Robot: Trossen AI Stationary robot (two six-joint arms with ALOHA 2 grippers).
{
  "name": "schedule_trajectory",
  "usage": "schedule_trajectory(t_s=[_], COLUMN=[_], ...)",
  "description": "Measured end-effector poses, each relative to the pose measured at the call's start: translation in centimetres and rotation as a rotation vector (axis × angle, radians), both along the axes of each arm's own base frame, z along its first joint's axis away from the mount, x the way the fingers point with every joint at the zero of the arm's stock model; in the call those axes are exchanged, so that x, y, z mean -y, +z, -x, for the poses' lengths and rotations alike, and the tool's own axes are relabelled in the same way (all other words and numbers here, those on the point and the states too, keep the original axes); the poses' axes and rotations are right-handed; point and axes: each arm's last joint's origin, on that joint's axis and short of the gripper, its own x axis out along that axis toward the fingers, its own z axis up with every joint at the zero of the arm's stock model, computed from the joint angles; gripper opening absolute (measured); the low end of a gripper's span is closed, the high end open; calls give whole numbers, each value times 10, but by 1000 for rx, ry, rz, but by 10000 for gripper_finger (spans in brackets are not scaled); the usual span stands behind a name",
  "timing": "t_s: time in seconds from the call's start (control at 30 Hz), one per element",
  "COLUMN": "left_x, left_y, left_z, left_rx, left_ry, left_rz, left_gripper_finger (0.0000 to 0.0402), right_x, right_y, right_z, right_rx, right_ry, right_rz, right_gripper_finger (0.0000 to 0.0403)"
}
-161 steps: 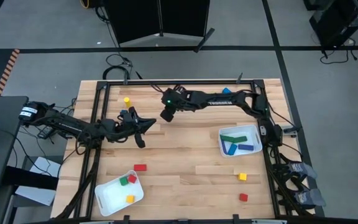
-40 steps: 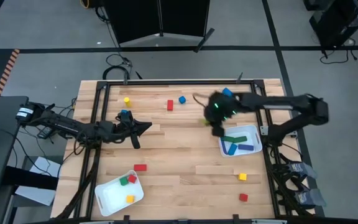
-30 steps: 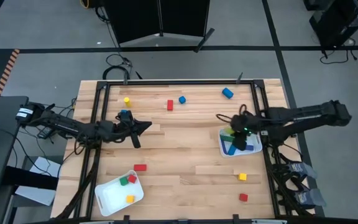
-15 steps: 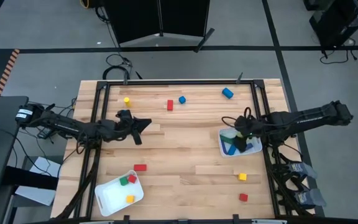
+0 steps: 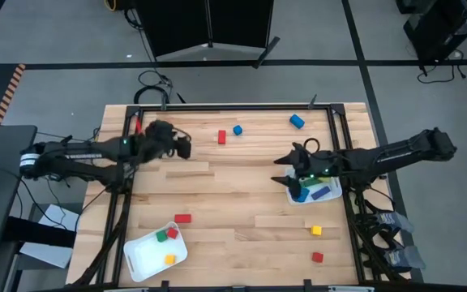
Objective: Sort blocks by size
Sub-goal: Put the yellow cylindrical block into the top white bin
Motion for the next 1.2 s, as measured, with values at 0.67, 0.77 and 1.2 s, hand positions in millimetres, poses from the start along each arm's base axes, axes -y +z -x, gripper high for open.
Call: schedule_trajectory(t_s=[0.67,0.77,1.2], left_x=[-101,-104,-106], left_y=[-43,-47,-77], left_z=[17,17,26], left_rx=[-322,-347,-337], left_ry=[197,195,211], left_rz=[277,284,320], left_gripper_finger=[269,269,269], right_x=[-12,-12,-12], right_y=[-17,-17,-17], right_z=[-42,-42,-42], right_rx=[120,120,120], right_ry=[127,128,132], right_rz=[26,25,32], right_gripper_finger=[273,270,262])
